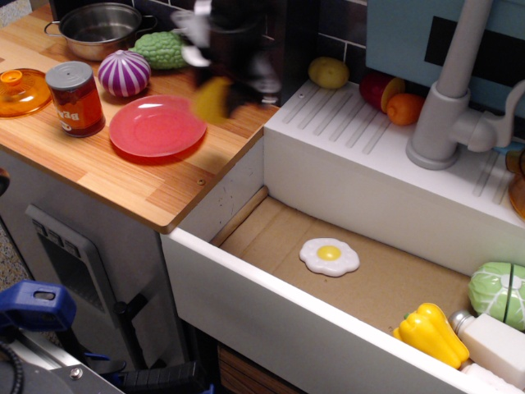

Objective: Put corn on plate

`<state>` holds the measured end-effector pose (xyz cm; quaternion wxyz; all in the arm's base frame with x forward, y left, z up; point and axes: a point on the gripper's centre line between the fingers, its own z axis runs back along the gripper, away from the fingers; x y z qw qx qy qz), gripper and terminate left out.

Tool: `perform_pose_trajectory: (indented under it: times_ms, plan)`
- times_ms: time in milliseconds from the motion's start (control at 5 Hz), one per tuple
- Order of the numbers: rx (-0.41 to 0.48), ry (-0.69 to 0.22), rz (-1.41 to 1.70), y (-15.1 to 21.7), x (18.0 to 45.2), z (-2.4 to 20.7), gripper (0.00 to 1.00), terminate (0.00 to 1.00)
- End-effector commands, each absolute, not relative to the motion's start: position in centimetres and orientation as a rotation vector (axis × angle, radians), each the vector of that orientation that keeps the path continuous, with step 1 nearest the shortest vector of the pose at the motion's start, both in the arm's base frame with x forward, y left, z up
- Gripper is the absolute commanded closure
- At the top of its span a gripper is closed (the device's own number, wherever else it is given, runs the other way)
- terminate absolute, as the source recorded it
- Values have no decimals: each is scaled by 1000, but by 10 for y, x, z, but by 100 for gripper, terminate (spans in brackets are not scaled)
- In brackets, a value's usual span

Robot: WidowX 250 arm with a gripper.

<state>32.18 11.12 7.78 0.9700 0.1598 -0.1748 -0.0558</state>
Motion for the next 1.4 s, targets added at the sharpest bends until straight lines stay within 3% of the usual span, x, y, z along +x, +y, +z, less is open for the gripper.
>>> perform_pose_trajectory:
  times_ms: [0, 400, 600, 1000, 1200]
  plan:
    - [358, -436, -85, 142, 324, 69, 100, 0]
    - [294, -456, -74, 146, 336, 51, 100, 0]
    - [307, -458, -99, 147, 335, 55, 0, 0]
    - [307, -458, -99, 147, 335, 55, 0, 0]
    - [307, -458, -99, 147, 335, 55, 0, 100]
